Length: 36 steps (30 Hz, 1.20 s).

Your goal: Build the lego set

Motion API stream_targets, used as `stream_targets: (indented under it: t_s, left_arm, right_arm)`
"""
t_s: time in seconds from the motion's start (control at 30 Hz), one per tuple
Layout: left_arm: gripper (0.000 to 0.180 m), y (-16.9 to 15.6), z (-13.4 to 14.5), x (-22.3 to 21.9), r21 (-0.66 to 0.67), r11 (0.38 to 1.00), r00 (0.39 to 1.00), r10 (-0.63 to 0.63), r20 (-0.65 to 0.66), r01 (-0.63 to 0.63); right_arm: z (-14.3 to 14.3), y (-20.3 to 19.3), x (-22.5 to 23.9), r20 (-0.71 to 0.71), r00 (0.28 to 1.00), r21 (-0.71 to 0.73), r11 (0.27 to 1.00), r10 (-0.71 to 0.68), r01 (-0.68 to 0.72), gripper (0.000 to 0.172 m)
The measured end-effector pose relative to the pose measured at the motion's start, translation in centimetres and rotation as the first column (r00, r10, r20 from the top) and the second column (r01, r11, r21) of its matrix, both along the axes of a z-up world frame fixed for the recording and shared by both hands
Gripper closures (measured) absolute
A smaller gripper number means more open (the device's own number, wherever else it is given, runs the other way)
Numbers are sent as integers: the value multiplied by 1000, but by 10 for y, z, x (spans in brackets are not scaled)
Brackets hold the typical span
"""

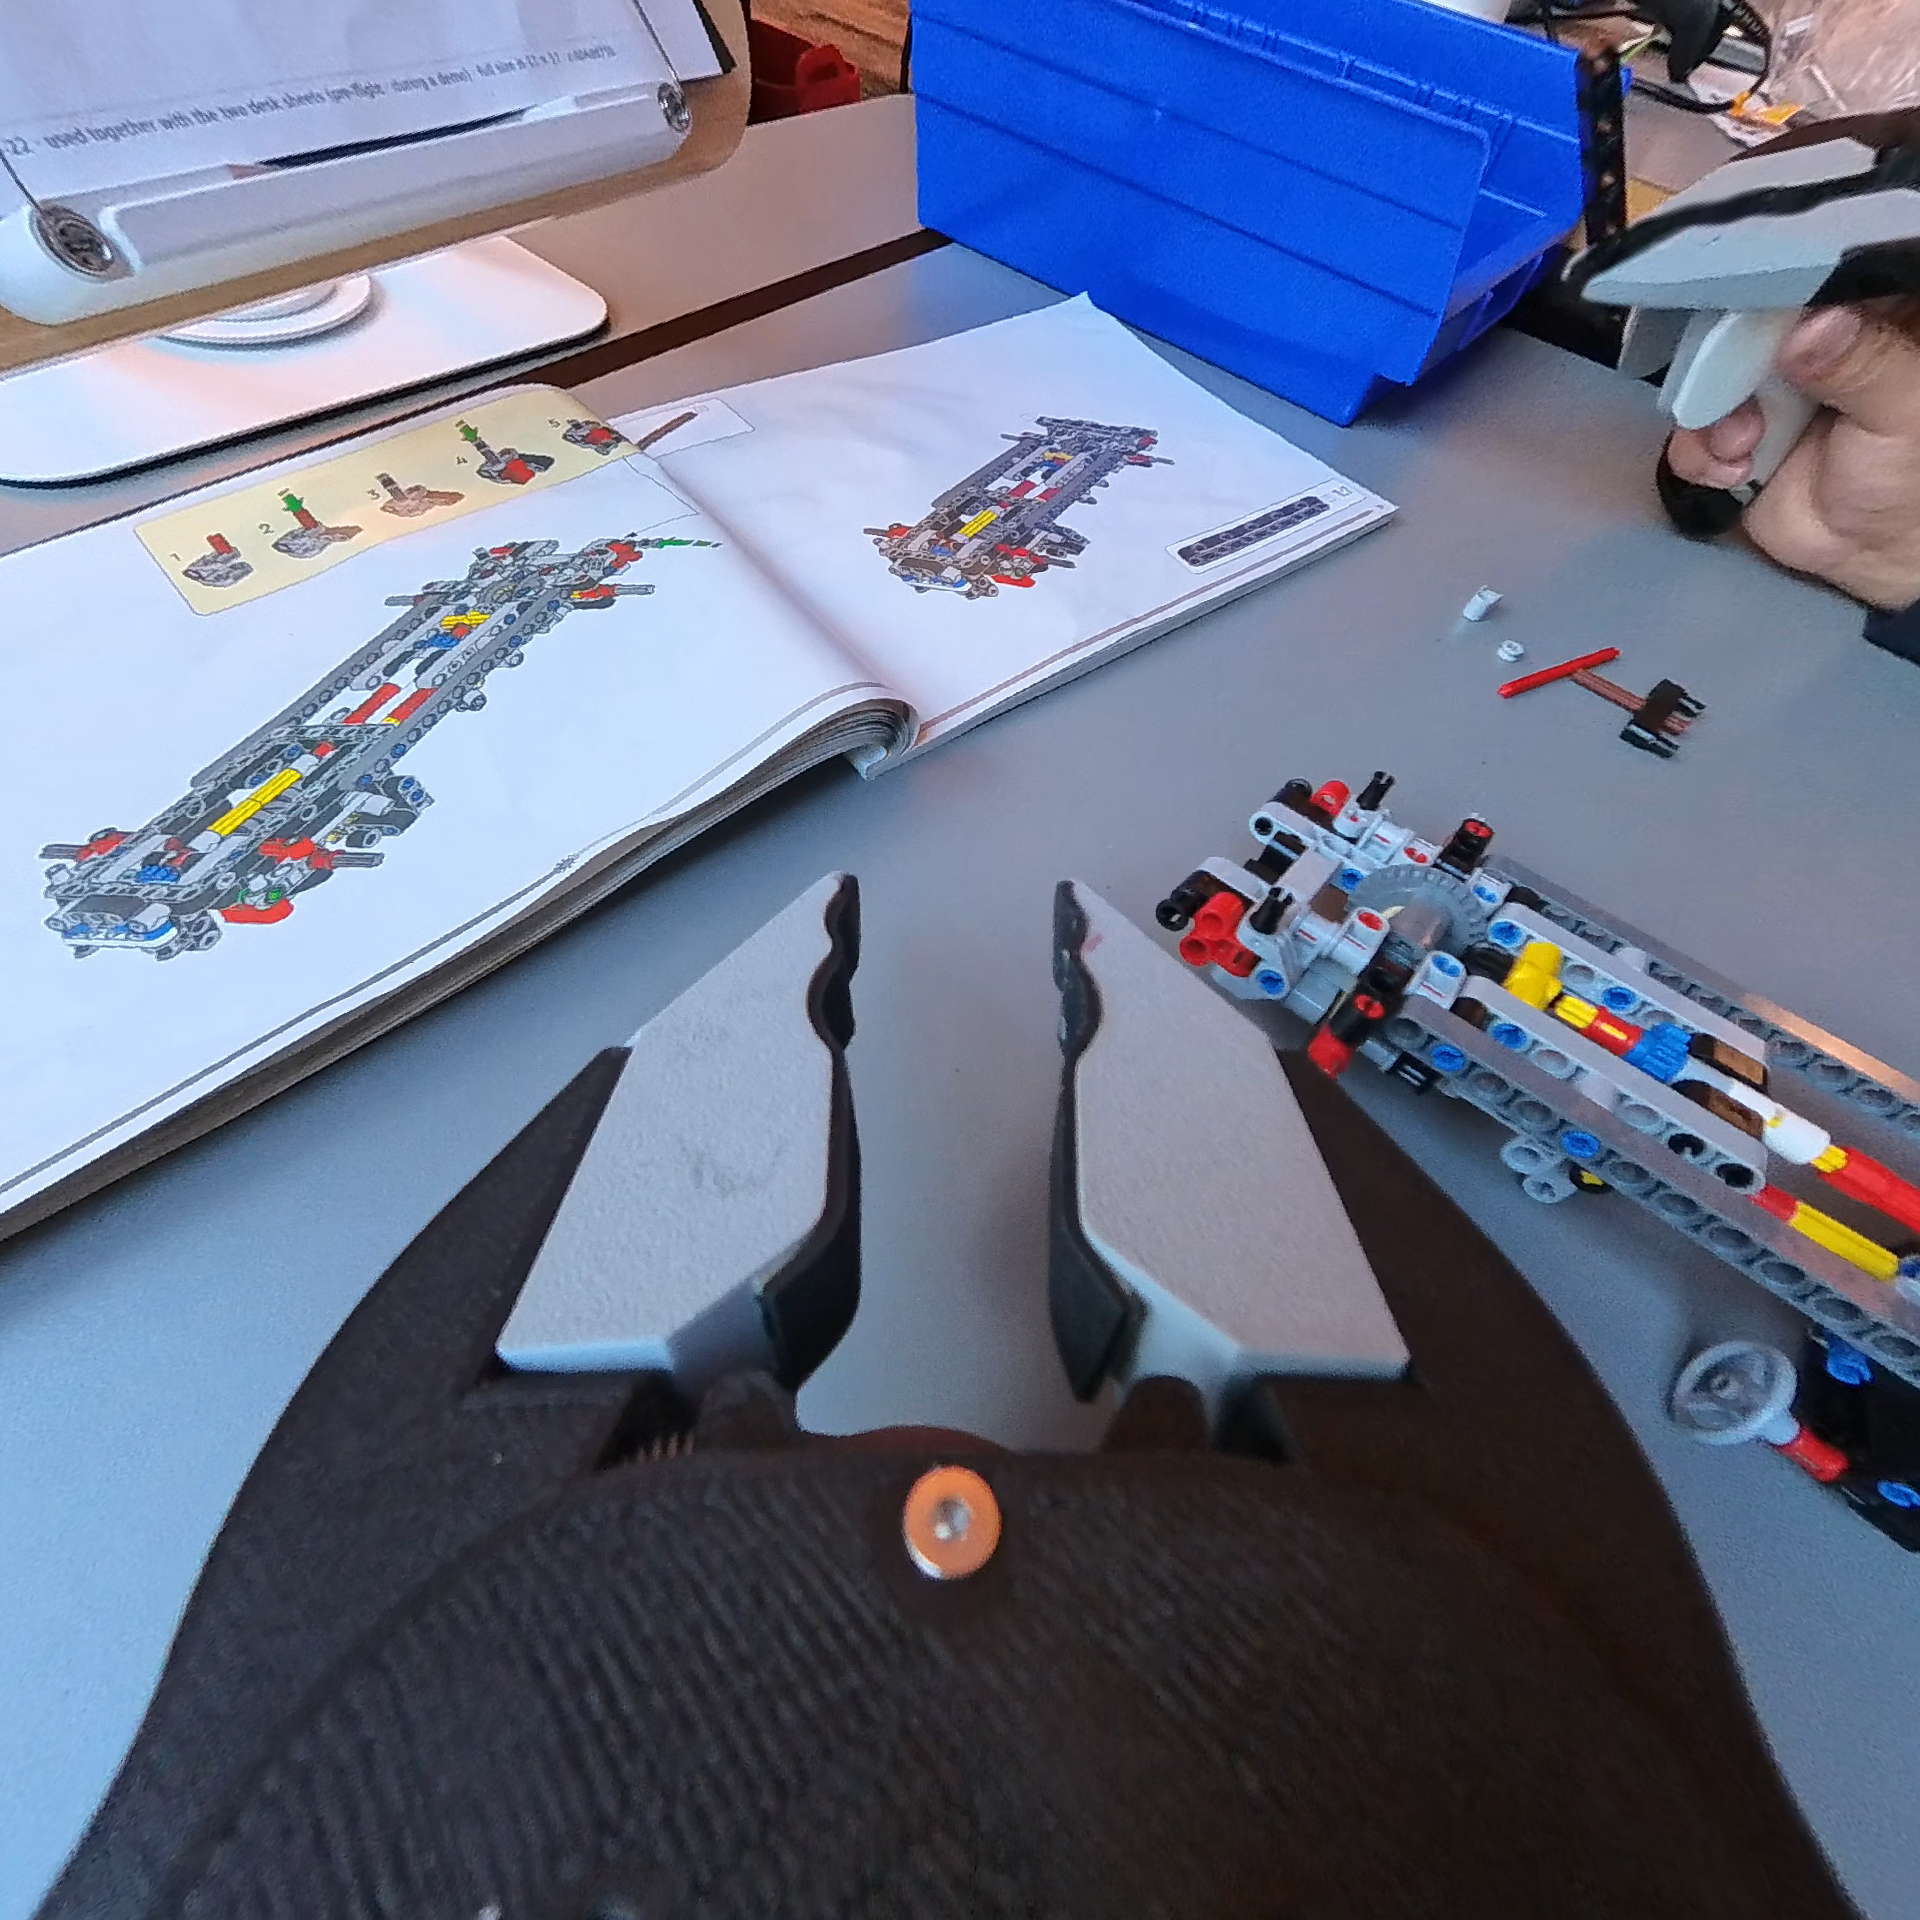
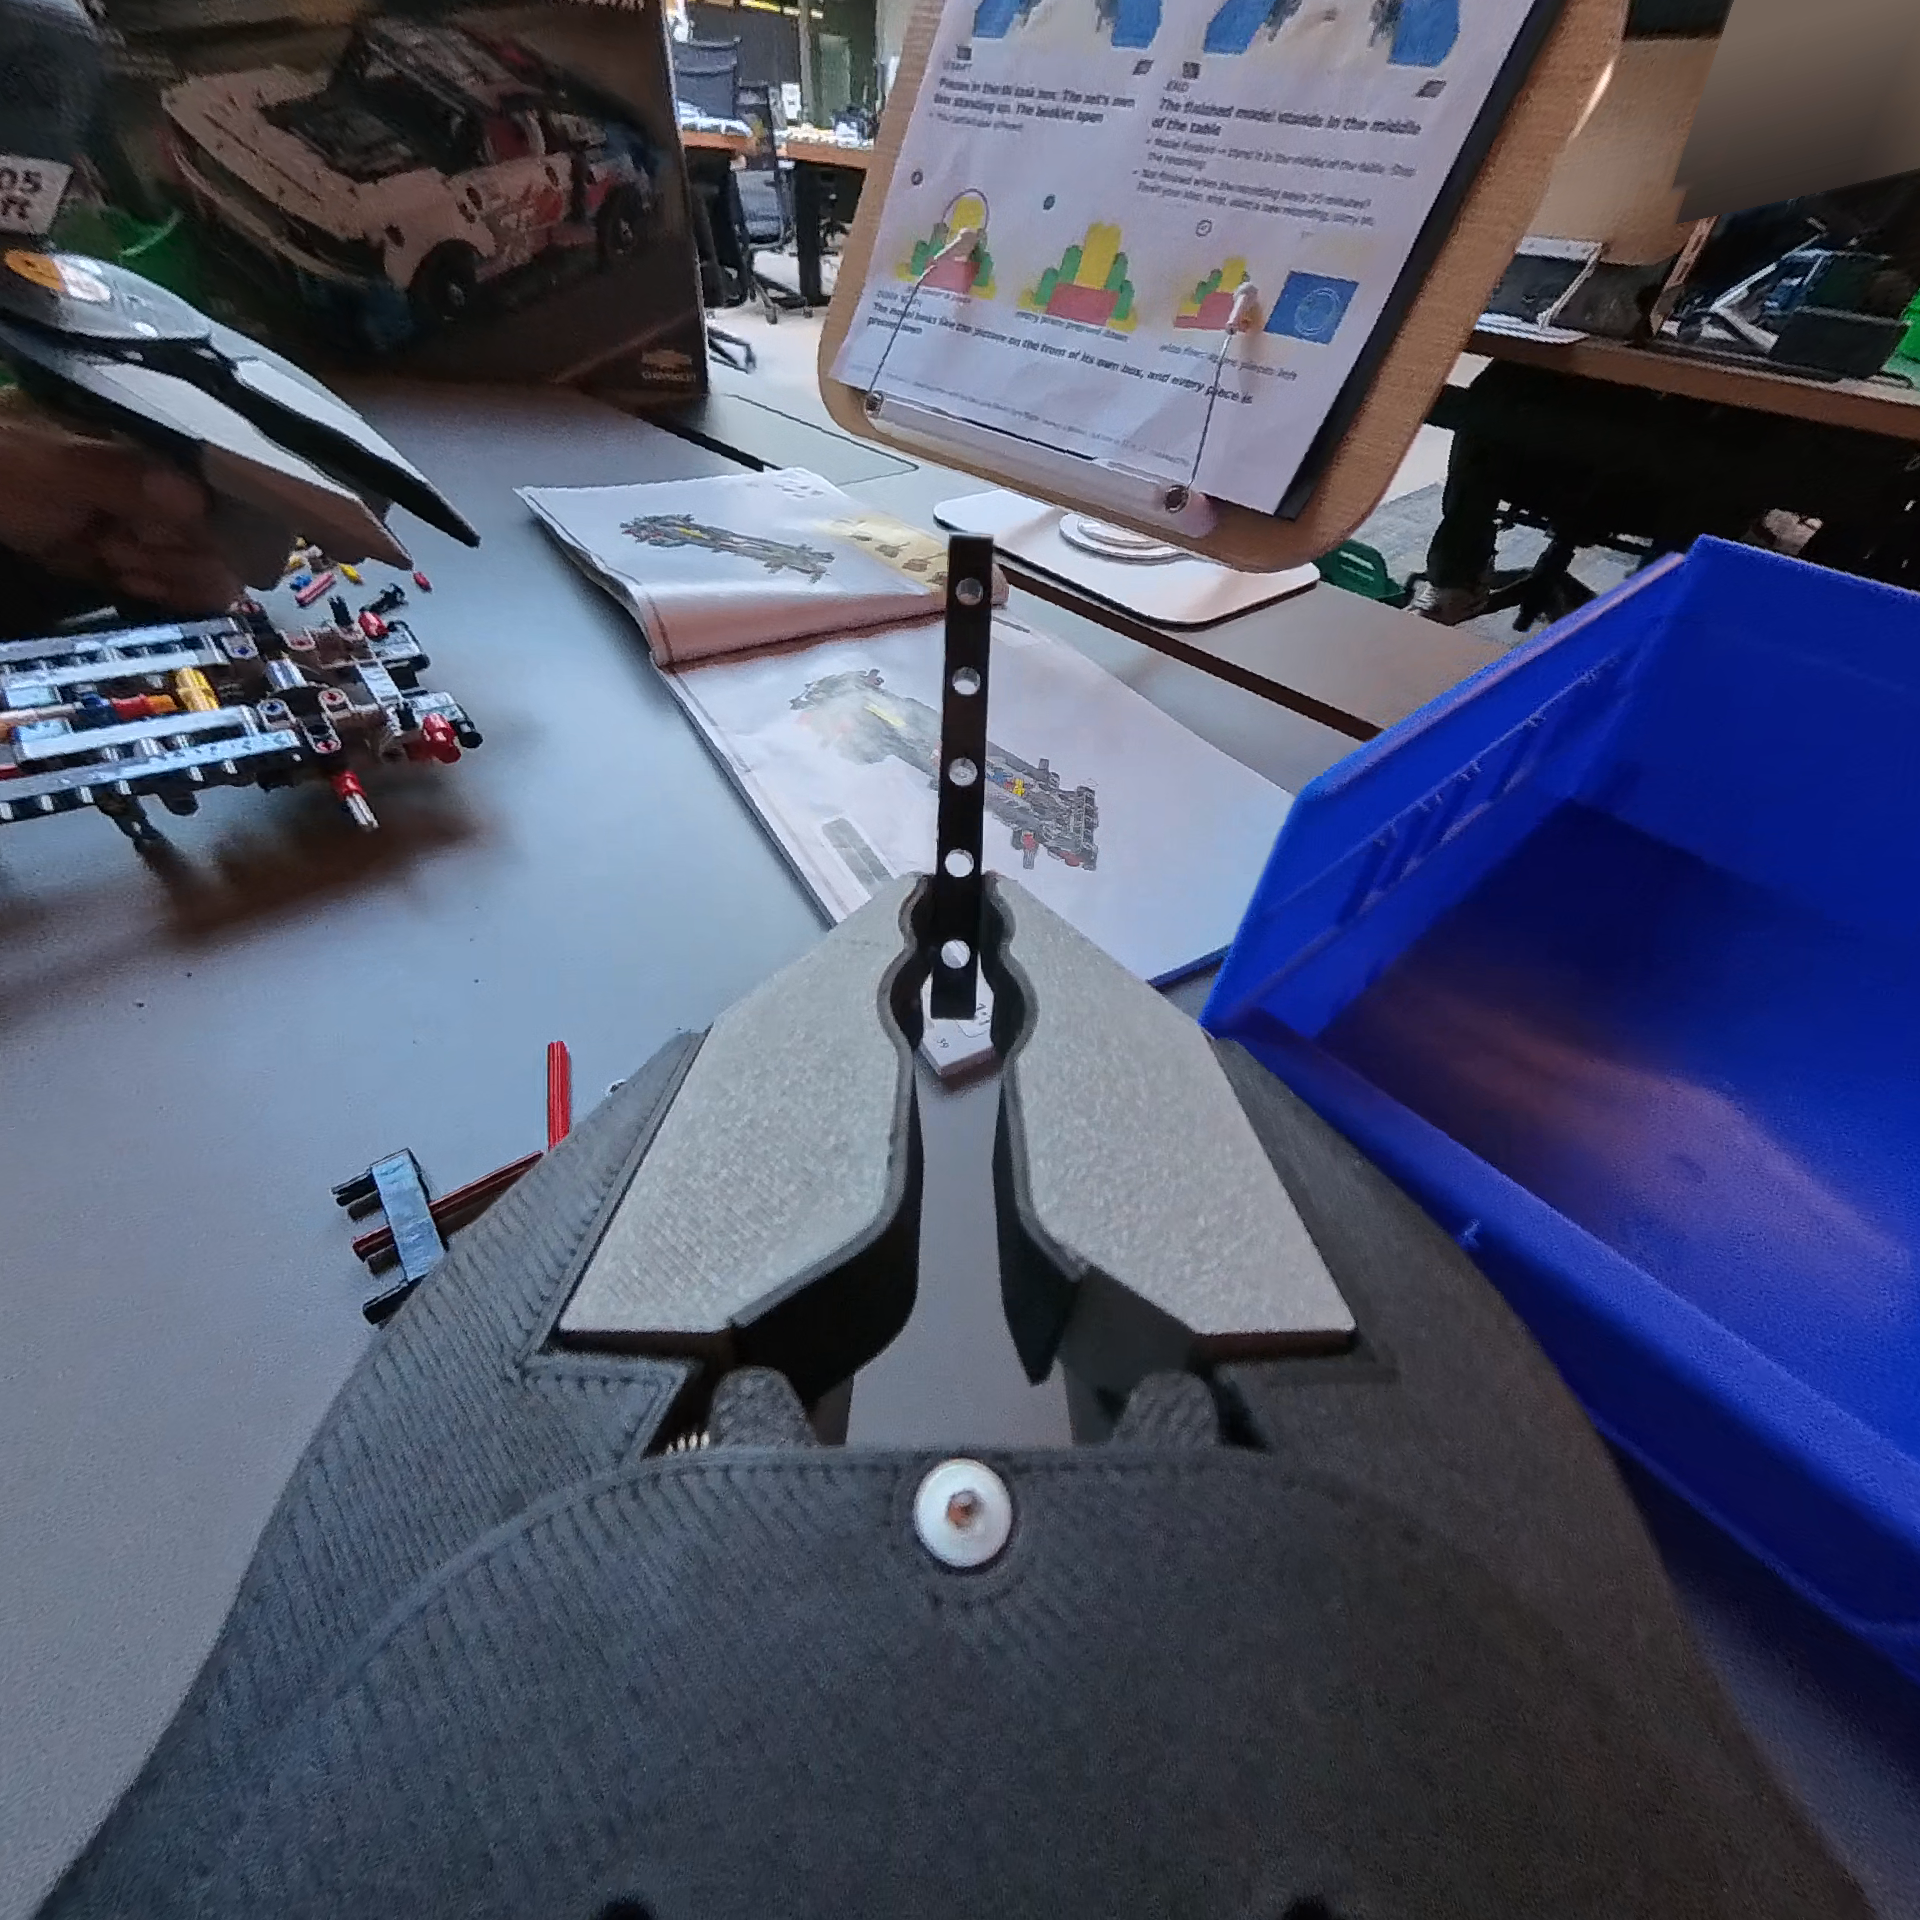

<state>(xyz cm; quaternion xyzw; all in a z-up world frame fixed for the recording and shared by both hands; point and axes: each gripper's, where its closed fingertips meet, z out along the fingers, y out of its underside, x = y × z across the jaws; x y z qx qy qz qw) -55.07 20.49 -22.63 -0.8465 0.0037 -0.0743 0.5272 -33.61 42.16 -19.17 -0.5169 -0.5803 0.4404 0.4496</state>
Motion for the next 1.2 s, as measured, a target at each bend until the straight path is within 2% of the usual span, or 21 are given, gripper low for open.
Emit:
stream_targets:
  t_s: [0.37, 0.47, 0.6, 0.8, 0.9, 1.03, 1.2]
  left_arm:
    - [146, 0, 0, 0, 0, 1000, 1000, 2, 4, -2]
    - [146, 0, 1, 0, 4, 1000, 1000, -3, 10, 3]
    - [145, -1, 5, 3, 28, 999, 999, -28, 34, 27]
    - [146, -5, 15, 31, 50, 984, 984, -172, 46, 170]
    - [149, -5, 14, 39, 21, 979, 978, -203, 40, 203]
    - [153, -9, 16, 51, 19, 961, 949, -275, 156, 276]
    - [157, -10, 28, 55, 78, 944, 920, -330, 212, 321]
  right_arm:
    - [-10, -9, -4, 57, 998, 62, 998, 26, -30, 167]
    - [-14, -26, -8, 101, 990, 75, 991, 101, -109, 167]
    - [-26, -75, -28, 249, 933, 90, 953, 260, -290, 167]
    - [-17, -146, -78, 383, 802, 48, 857, 458, -512, 167]
    - [-20, -170, -104, 445, 746, 41, 821, 495, -570, 167]
    - [-32, -192, -119, 529, 676, 31, 784, 513, -620, 166]
    - [-34, -198, -122, 548, 650, 29, 765, 526, -643, 166]
